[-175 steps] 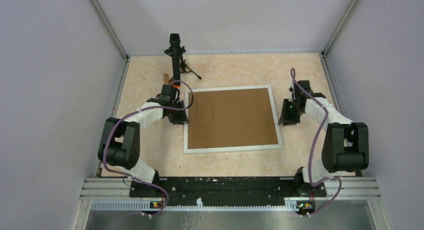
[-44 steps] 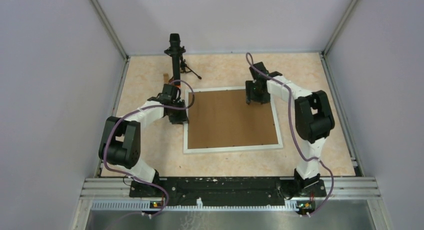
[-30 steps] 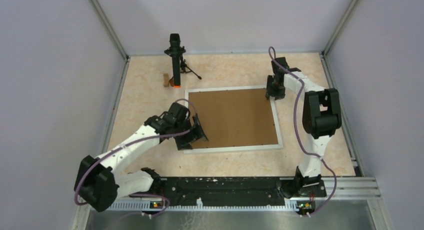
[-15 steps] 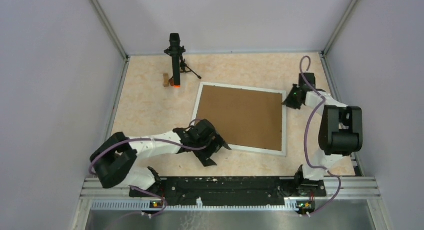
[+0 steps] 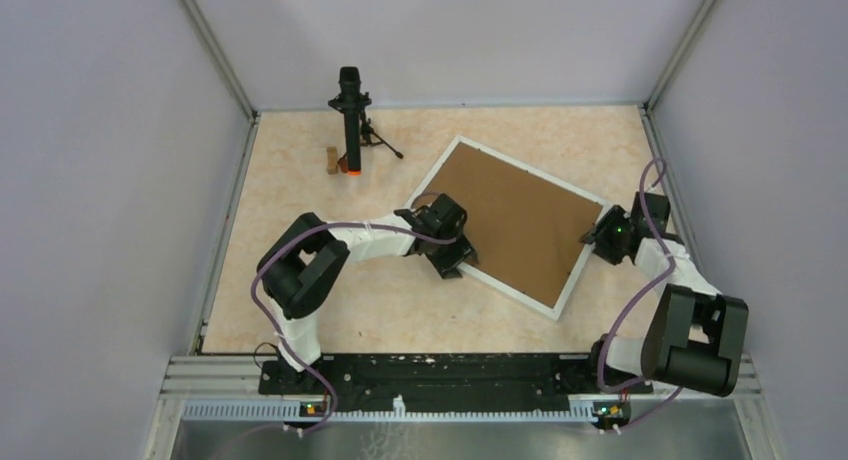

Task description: Put the photo into the frame

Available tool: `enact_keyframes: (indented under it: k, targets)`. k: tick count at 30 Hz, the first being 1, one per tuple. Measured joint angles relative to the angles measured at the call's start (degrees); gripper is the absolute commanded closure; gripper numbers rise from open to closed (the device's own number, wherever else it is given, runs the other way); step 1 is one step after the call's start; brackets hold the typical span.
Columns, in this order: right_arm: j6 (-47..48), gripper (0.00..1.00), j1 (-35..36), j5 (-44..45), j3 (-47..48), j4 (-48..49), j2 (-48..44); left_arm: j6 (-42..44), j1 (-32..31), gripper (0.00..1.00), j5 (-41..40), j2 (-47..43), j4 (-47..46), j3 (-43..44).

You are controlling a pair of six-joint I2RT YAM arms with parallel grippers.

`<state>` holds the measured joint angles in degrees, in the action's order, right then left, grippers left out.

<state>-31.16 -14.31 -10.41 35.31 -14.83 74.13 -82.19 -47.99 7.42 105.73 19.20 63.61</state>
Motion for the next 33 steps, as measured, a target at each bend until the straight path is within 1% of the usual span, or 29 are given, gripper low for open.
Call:
enact_keyframes:
  k: [2,4,6,7,9,10,11,12,15,17,18,20,24,27,29,33]
  targets:
    - [0.6,0.50,0.1,-1.5,0.7,-3.5,-1.9,3.4,2.1,0.58,-1.0,0.7,-0.1,0.9]
    - [1.5,0.46,0.3,-1.8,3.5,-7.3,-4.0,7.6,4.2,0.67,-1.5,0.8,-0.3,1.0]
    - [1.9,0.38,0.4,-1.7,6.6,-9.2,-6.0,13.1,5.9,0.72,-1.9,1.3,0.7,2.7]
    - [2.5,0.35,0.4,-1.7,9.6,-9.7,-7.6,16.1,6.7,0.75,-2.4,2.0,1.1,4.0]
    - [2.8,0.29,0.4,-1.8,11.9,-9.8,-8.6,22.3,8.1,0.78,-2.1,3.9,1.1,6.7]
    - [3.1,0.27,0.4,-1.9,13.6,-10.0,-8.9,25.7,8.8,0.82,-1.6,4.9,0.9,8.0]
    - [3.6,0.25,0.4,-2.1,15.0,-10.1,-8.9,28.6,9.4,0.89,-1.0,5.5,0.5,8.6]
    - [4.2,0.25,0.4,-2.5,16.2,-10.1,-8.6,31.6,9.9,0.94,-0.6,5.7,-0.2,8.7]
    - [6.7,0.28,0.6,-3.8,19.0,-11.5,-6.1,38.1,11.5,0.98,0.7,4.4,-3.8,5.8]
    - [8.3,0.33,1.2,-4.1,20.4,-13.1,-2.8,42.4,13.3,0.98,2.6,2.2,-7.1,1.8]
    - [8.9,0.34,1.7,-4.0,20.7,-13.7,-1.3,44.9,14.8,0.96,4.4,0.9,-8.2,-0.3]
    - [9.9,0.37,4.5,-3.0,20.7,-15.8,2.0,48.1,18.0,0.96,8.0,-0.9,-8.6,-3.0]
    - [11.2,0.40,11.9,0.4,21.0,-21.0,7.1,52.8,24.0,0.95,13.1,-3.0,-5.3,-5.1]
    - [12.1,0.49,15.8,3.3,21.0,-24.7,8.7,55.7,27.8,0.93,15.6,-4.2,-2.8,-6.2]
    - [12.4,0.53,16.9,4.5,20.9,-26.3,8.8,57.1,30.8,0.93,16.5,-5.5,-1.0,-7.3]
    - [12.1,0.53,20.7,6.5,20.8,-28.7,8.8,58.9,35.8,0.92,16.1,-7.9,3.0,-8.7]
